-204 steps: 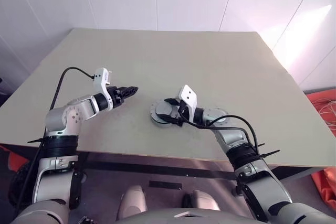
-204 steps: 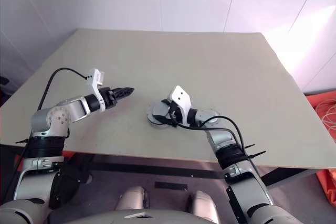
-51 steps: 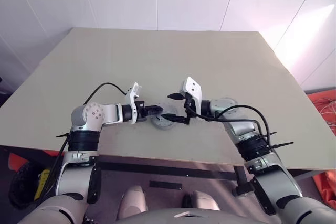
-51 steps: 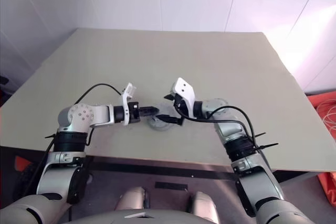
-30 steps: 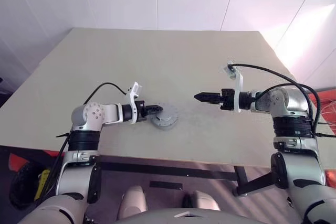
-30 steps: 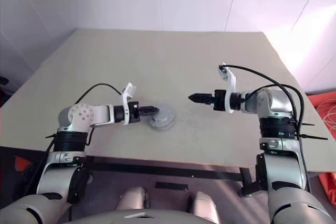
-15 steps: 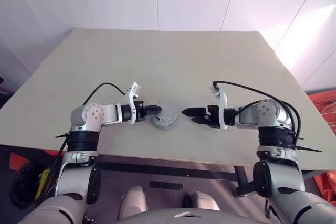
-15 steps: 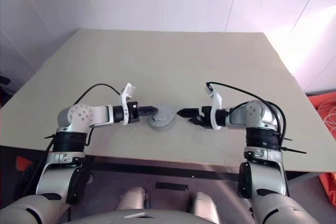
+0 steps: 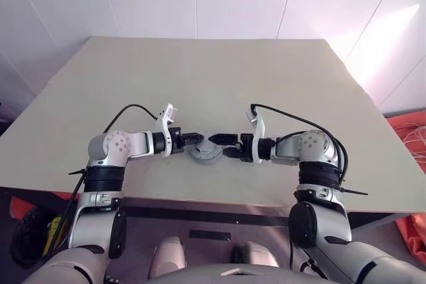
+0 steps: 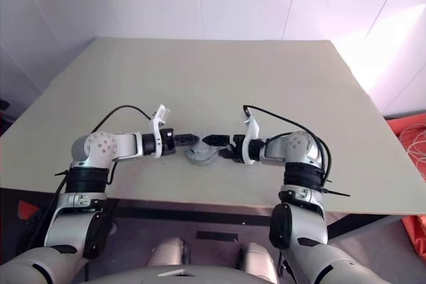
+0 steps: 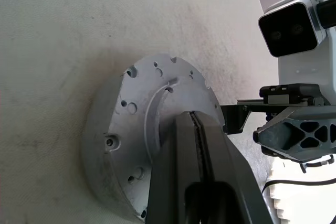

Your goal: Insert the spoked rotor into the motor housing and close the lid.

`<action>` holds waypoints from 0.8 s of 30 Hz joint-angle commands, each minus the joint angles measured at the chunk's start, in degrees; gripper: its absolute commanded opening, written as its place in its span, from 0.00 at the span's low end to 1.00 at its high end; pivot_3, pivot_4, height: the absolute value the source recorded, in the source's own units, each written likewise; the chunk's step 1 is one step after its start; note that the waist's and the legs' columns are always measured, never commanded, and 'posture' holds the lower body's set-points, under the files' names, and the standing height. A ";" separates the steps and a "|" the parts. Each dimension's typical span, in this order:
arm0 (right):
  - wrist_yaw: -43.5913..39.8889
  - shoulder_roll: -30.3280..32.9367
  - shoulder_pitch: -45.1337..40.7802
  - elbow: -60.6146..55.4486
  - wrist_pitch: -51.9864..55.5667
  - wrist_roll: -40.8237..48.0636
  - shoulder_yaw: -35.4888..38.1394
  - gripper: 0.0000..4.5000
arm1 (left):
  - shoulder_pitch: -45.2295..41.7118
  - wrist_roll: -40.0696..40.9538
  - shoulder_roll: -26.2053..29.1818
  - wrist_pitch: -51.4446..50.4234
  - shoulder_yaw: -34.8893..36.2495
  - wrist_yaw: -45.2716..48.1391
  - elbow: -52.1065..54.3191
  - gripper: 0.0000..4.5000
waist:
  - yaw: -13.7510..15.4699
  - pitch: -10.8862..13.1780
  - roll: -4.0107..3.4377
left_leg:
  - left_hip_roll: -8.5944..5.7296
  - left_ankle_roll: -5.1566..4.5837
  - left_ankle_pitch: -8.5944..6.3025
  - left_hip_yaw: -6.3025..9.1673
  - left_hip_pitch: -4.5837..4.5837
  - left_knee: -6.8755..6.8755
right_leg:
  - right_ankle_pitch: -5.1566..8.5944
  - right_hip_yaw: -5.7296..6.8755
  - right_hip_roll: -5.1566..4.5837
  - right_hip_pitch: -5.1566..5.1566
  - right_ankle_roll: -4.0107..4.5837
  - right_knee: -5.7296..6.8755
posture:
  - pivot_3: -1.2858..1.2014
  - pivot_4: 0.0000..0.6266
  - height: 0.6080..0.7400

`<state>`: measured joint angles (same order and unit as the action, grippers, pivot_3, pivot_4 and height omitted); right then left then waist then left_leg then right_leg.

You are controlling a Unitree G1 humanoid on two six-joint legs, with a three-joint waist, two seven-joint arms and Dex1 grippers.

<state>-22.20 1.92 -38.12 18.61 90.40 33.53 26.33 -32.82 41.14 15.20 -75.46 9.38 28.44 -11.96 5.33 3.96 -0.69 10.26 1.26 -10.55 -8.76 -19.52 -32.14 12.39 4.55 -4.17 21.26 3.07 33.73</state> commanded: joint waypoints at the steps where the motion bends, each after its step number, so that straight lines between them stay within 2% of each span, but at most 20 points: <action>1: 1.06 -4.00 -4.61 2.30 -3.25 1.65 1.44 1.00 | 0.61 -1.26 0.15 -0.49 -1.15 -0.80 0.14 0.00 | -0.14 0.00 -0.01 | 0.03 0.03 0.02 -0.03 -0.01 0.02 | 0.00 0.01 0.01 0.01 0.00 0.00 | 0.52 0.00 1.00; 8: 1.70 -5.96 -7.51 4.19 -4.52 3.18 2.88 1.00 | 0.64 -1.38 0.20 -0.37 -1.00 -0.95 0.32 0.00 | 0.08 0.00 0.00 | 0.00 0.06 0.04 -0.02 -0.32 0.04 | -0.04 0.01 0.02 0.46 0.04 0.02 | 0.52 0.00 1.00; 11: 1.19 -6.03 -7.31 3.69 -4.11 3.51 2.23 1.00 | 0.61 -1.39 0.20 -0.23 -0.95 -1.03 0.28 0.00 | 0.00 0.00 0.00 | 0.00 0.04 0.03 -0.02 -0.59 0.06 | -0.25 0.01 0.04 0.79 0.42 0.11 | 0.52 0.00 1.00; 20: -0.45 -5.35 -7.46 1.65 -1.88 5.25 2.68 1.00 | 0.70 -1.48 0.30 0.19 -0.93 -1.02 0.18 0.00 | 0.07 0.00 -0.01 | 0.05 0.05 0.03 -0.02 -0.57 0.04 | -0.22 0.00 0.09 0.80 0.43 0.13 | 0.52 0.00 1.00; 24: -0.50 -5.41 -7.72 1.70 -1.73 5.18 3.30 0.80 | 0.64 -1.54 0.30 0.44 -1.05 -0.99 0.07 0.00 | 0.10 0.00 -0.01 | 0.05 0.06 0.03 -0.02 -0.57 0.04 | -0.23 0.00 0.09 0.81 0.44 0.15 | 0.52 0.00 1.00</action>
<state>-19.39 -1.58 -42.17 23.69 88.28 32.91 29.16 -33.19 41.34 15.50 -74.05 9.89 28.51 -10.69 5.43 3.96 -0.70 10.31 1.32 -10.52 -8.78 -20.10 -32.10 12.16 4.55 -4.08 22.07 3.51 33.89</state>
